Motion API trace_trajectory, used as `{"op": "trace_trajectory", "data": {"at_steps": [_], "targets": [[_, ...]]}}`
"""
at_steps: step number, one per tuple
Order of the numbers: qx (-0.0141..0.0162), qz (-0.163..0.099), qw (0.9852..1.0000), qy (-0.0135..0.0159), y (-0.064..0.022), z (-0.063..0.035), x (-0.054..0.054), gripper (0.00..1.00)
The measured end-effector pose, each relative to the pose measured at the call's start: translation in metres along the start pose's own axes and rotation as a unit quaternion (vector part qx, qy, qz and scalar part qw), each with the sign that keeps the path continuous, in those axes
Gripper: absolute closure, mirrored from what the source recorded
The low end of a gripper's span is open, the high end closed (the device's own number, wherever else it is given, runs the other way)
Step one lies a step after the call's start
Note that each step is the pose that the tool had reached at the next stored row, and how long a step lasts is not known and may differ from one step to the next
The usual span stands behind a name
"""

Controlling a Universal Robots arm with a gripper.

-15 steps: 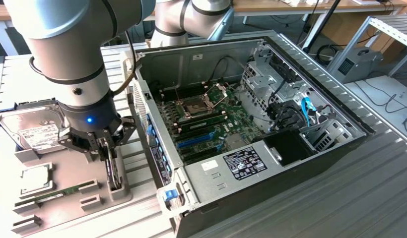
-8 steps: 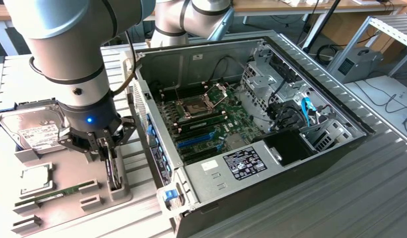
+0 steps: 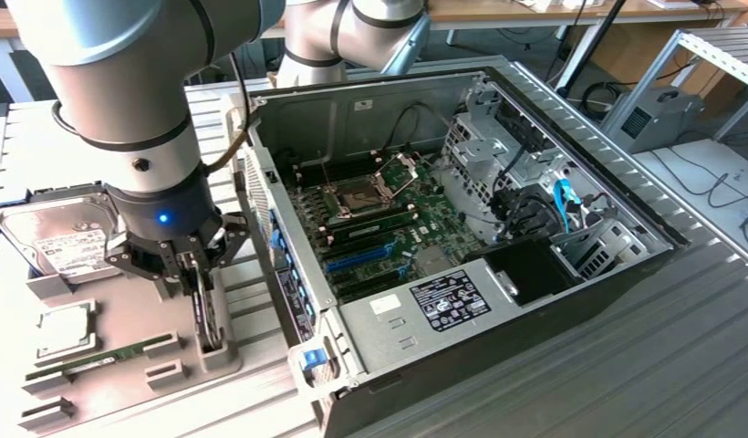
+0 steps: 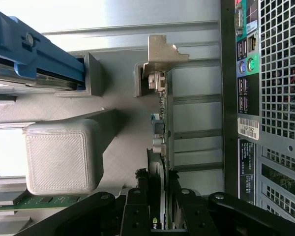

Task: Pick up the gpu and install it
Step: 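Pick up the gpu and move the gpu toward the slot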

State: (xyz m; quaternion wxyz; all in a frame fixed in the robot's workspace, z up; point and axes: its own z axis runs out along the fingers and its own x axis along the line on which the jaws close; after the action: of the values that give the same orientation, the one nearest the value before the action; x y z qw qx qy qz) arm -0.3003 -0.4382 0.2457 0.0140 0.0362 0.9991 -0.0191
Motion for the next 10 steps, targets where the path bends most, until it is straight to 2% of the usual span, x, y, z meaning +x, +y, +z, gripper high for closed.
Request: {"op": "trace_trajectory", "data": {"at_steps": [10], "targets": [[0.0000, 0.000, 1.0000, 0.0001, -0.0002, -0.0054, -0.0001, 0.74]]}}
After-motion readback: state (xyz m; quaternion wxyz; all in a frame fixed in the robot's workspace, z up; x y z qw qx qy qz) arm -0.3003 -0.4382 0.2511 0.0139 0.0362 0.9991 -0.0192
